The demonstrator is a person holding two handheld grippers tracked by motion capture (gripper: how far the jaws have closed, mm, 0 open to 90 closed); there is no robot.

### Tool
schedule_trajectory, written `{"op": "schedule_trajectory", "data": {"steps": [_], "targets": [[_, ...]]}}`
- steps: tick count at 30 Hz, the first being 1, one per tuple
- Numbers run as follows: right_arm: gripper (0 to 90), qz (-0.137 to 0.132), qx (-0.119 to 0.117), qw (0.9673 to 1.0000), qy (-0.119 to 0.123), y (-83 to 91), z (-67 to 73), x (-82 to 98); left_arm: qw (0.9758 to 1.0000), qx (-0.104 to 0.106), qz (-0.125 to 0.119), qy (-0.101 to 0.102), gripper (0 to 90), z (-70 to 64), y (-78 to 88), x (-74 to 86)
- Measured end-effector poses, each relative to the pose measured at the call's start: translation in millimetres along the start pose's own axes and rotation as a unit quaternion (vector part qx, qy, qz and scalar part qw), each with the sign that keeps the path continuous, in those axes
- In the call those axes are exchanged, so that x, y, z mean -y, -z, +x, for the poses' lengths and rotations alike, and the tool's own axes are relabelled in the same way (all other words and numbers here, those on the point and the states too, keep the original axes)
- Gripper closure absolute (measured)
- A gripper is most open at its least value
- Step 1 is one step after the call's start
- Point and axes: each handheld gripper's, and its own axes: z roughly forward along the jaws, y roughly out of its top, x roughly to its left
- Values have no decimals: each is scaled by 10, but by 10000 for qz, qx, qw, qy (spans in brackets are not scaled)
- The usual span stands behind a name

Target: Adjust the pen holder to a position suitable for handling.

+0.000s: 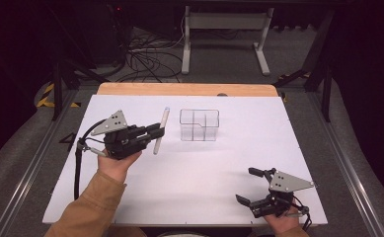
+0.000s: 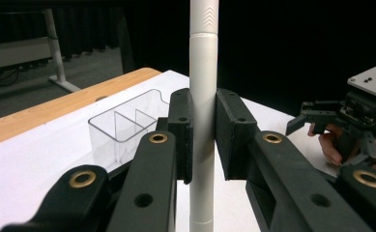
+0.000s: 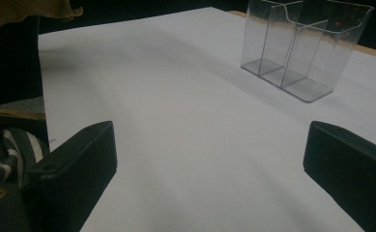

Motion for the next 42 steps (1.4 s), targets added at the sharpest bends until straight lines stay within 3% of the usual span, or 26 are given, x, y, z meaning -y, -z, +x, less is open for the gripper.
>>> {"op": "schedule_trajectory", "data": {"steps": [8,15,30,35,39,42], "targets": [[51,-12,81,10000,-39,46,7,18,9999,53,3,-142,787,5,-183,-133],[51,-25,117,9999,-46,88,21,31,9999,139,-30,-42,786,66,-360,-246],[51,-34,98,9999,-40,100,22,34,9996,258,6,-110,786,150,-784,-418],[50,-39,81,10000,-38,102,21,36,9994,296,-133,-105,786,176,-923,-443],[51,-50,65,10000,-43,104,20,39,9994,304,-64,-117,786,193,-1041,-460],[50,-30,38,10000,-36,93,26,41,9993,346,-102,-17,787,201,-1122,-460]]}}
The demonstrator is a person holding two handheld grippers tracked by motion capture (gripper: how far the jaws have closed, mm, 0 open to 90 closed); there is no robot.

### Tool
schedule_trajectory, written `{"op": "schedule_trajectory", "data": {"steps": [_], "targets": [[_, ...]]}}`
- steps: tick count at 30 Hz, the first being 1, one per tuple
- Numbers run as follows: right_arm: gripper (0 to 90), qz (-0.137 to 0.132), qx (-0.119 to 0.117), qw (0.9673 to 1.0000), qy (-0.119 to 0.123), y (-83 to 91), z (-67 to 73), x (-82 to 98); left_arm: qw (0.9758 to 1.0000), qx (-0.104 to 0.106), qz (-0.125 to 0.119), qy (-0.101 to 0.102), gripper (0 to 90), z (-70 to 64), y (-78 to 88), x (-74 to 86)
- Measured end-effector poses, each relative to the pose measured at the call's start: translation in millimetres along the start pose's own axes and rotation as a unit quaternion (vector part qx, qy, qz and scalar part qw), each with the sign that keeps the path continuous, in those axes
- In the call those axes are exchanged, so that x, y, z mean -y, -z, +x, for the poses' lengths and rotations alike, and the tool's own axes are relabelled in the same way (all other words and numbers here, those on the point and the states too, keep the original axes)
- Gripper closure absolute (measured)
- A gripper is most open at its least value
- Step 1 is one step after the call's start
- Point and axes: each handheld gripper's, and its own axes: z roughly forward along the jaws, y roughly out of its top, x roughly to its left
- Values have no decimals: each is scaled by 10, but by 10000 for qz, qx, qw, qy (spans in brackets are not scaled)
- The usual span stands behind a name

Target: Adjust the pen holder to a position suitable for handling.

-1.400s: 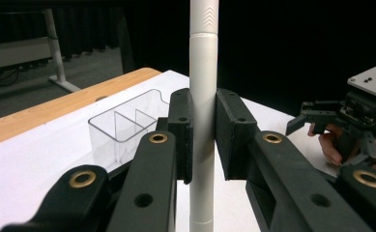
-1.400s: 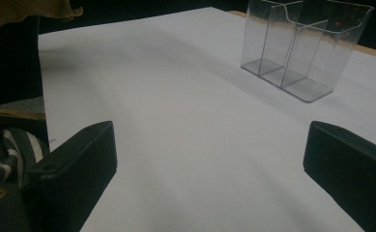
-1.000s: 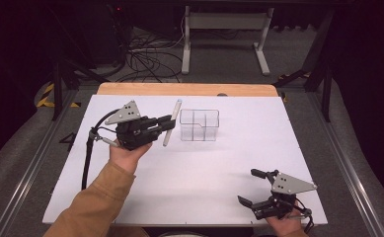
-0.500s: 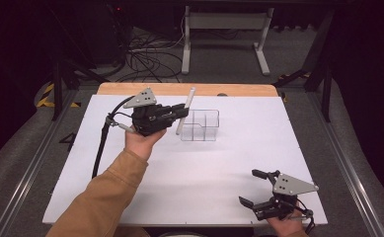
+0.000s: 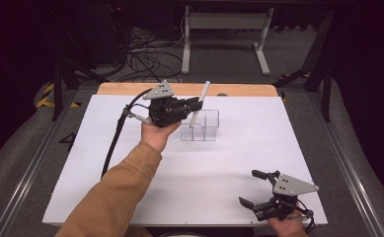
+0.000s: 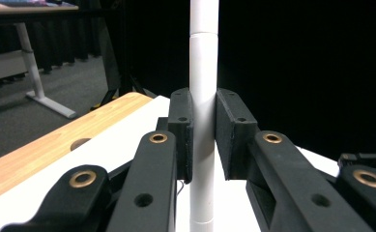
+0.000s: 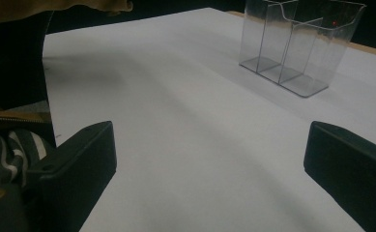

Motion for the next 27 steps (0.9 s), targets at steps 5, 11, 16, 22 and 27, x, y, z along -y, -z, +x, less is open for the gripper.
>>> {"op": "schedule_trajectory", "data": {"steps": [5,11,16,22,27], "targets": [[50,3,-23,10000,21,-4,10,-2,10000,-37,6,4,786,25,-123,16],[50,5,-49,10000,-8,-5,-1,5,9999,-103,1,33,786,59,-248,20],[50,2,-55,10000,0,1,0,4,9999,-155,-28,-62,786,61,-330,23],[50,-9,-63,10000,-15,6,-6,9,9997,-242,-16,-26,786,144,-380,83],[50,-16,-66,10000,-21,9,-4,7,9995,-299,-71,-100,786,202,-414,138]]}}
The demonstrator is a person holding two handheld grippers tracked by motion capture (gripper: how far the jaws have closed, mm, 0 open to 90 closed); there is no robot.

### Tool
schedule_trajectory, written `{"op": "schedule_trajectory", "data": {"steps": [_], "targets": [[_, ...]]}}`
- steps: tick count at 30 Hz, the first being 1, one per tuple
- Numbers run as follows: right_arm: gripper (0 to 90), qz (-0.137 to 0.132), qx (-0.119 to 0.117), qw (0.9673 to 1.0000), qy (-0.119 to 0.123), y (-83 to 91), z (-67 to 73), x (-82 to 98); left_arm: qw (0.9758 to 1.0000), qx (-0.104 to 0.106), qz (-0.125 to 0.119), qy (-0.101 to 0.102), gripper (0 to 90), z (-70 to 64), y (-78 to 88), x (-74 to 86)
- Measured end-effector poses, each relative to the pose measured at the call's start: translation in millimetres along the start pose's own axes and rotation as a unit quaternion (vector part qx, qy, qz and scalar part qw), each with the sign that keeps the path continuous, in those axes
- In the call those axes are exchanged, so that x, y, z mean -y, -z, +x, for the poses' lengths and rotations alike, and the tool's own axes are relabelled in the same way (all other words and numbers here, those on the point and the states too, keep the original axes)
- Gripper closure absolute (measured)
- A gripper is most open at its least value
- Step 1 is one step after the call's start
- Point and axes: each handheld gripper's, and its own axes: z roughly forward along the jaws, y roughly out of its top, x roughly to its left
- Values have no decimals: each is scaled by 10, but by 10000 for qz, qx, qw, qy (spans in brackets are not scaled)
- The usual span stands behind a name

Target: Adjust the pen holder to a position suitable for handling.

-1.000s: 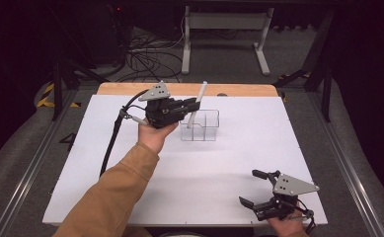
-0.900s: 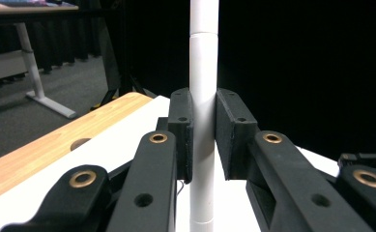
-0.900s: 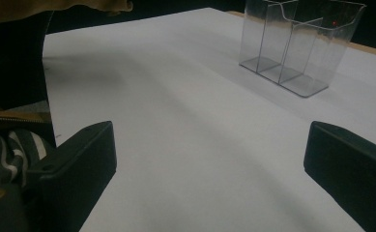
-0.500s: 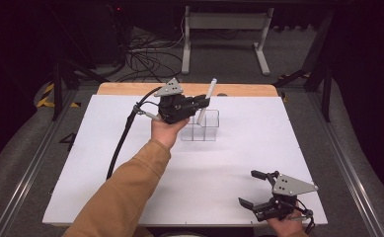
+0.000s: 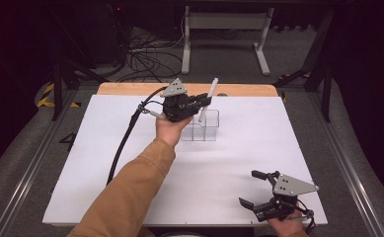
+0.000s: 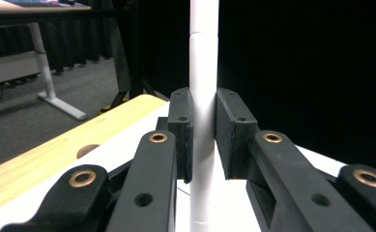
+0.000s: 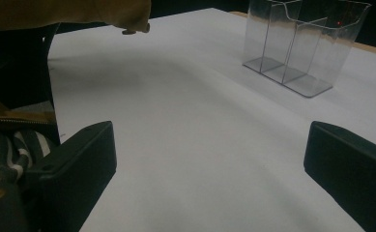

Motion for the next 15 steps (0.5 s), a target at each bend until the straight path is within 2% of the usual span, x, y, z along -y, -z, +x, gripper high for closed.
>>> {"op": "schedule_trajectory", "data": {"steps": [3,5,7,15], "targets": [[50,-7,-13,10000,4,-3,-3,1,10000,-24,-53,-11,786,37,-18,44],[50,-6,-14,10000,7,0,-1,1,9998,-86,-130,-87,786,58,-31,82],[50,-19,-11,10000,2,4,-2,2,9997,-150,-103,-158,786,81,-43,120],[50,-25,-28,10000,-6,5,-5,5,9997,-209,-82,-2,786,179,-87,255]]}}
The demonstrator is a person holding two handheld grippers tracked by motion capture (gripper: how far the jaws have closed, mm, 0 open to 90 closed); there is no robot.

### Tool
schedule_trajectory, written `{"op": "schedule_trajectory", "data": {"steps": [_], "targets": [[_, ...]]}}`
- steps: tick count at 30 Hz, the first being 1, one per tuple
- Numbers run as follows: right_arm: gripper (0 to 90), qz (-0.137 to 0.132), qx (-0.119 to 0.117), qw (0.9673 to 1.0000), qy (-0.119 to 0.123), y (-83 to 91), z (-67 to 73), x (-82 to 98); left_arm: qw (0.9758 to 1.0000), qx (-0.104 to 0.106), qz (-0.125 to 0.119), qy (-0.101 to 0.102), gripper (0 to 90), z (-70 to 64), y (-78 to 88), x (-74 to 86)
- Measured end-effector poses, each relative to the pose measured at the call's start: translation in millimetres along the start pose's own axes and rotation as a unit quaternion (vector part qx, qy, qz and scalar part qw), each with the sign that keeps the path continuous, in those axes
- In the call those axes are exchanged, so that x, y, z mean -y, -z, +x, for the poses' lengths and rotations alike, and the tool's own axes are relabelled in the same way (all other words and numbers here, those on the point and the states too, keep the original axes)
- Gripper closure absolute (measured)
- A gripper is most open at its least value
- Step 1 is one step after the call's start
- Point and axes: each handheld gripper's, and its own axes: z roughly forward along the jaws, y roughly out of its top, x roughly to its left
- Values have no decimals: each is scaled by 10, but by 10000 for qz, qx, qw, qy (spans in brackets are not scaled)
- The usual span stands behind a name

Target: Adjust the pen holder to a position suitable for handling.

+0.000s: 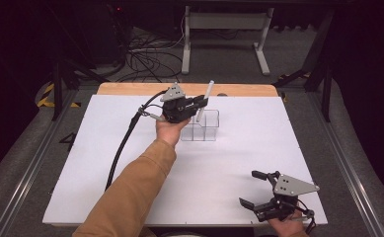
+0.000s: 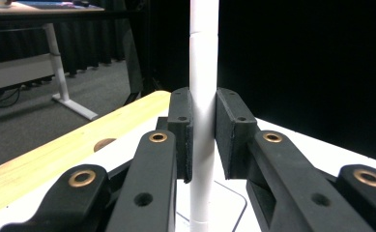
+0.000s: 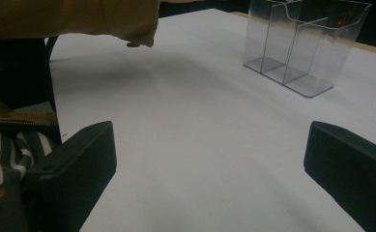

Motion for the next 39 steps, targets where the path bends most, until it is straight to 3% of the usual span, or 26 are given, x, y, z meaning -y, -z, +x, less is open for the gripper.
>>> {"op": "schedule_trajectory", "data": {"steps": [15,26,31,34,36,39], "targets": [[50,21,-31,10000,6,-2,2,1,9995,45,210,212,783,87,-67,215],[50,19,-48,10000,21,-4,1,0,9986,73,490,201,783,79,-66,292],[50,19,-76,10000,29,-21,-6,-10,9983,52,575,87,771,59,-22,269],[50,18,-99,9999,45,-37,-10,-19,9980,-109,630,-25,616,36,29,229],[50,15,-110,9999,43,-49,-19,-23,9973,-192,712,26,500,26,86,186],[48,23,-137,9999,50,-71,-28,-31,9974,-168,695,-14,436,8,206,124]]}}
